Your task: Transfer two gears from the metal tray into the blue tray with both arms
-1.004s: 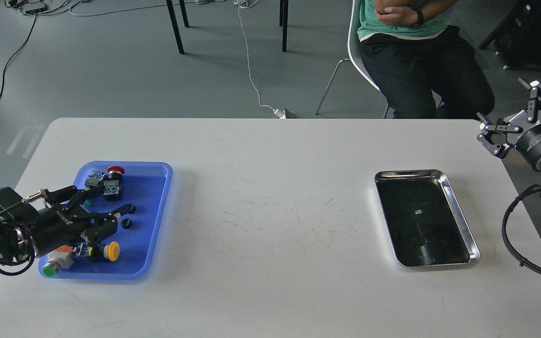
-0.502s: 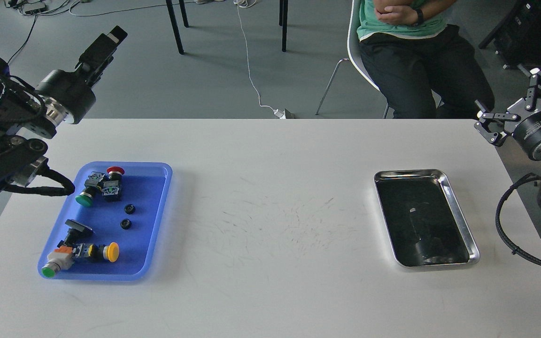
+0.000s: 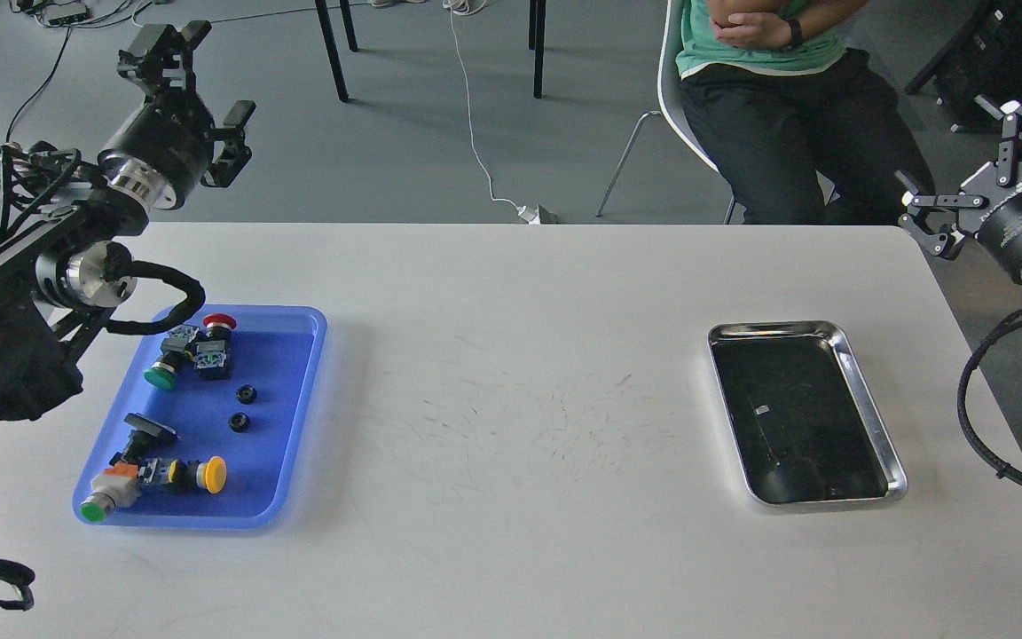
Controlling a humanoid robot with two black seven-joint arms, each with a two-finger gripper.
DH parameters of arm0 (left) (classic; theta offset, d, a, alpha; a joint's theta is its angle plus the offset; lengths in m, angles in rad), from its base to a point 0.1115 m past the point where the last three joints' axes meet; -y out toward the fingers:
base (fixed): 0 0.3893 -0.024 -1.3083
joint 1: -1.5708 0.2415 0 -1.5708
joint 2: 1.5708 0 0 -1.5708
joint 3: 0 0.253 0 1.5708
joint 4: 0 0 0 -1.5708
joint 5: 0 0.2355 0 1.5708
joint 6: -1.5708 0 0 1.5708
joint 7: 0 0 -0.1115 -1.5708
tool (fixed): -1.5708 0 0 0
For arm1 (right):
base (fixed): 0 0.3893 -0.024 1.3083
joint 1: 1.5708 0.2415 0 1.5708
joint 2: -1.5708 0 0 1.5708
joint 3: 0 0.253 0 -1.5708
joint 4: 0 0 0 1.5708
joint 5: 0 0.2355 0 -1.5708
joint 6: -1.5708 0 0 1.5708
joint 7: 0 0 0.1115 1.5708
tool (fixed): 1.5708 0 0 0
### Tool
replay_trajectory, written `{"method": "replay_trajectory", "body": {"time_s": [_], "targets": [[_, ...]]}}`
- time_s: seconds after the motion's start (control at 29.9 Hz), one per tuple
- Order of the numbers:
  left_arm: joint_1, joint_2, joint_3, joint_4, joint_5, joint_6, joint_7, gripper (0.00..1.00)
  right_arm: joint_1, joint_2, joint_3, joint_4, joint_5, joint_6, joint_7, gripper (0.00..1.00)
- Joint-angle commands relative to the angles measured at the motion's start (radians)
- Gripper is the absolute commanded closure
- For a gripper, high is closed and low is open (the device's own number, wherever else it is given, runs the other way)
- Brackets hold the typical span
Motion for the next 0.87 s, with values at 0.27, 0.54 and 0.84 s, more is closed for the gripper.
{"method": "replay_trajectory", "body": {"time_s": [0.27,0.54,0.84], "targets": [[0.056,-0.015,-0.029,0.071,-0.084,-0.100,0.002,0.02,-0.003,0.021,0.021,0.073,0.012,-0.011,-0.021,0.04],[0.070,-0.004,-0.044,0.069,-0.118,-0.104,0.018,0.02,-0.024,0.018,0.034,0.070,0.092,-0.009,-0.024,0.03],[0.070,-0.003,-0.046,0.069,-0.122,-0.097,0.016,0.02,-0.036,0.020,0.034,0.066,0.092,-0.006,-0.012,0.01]]}}
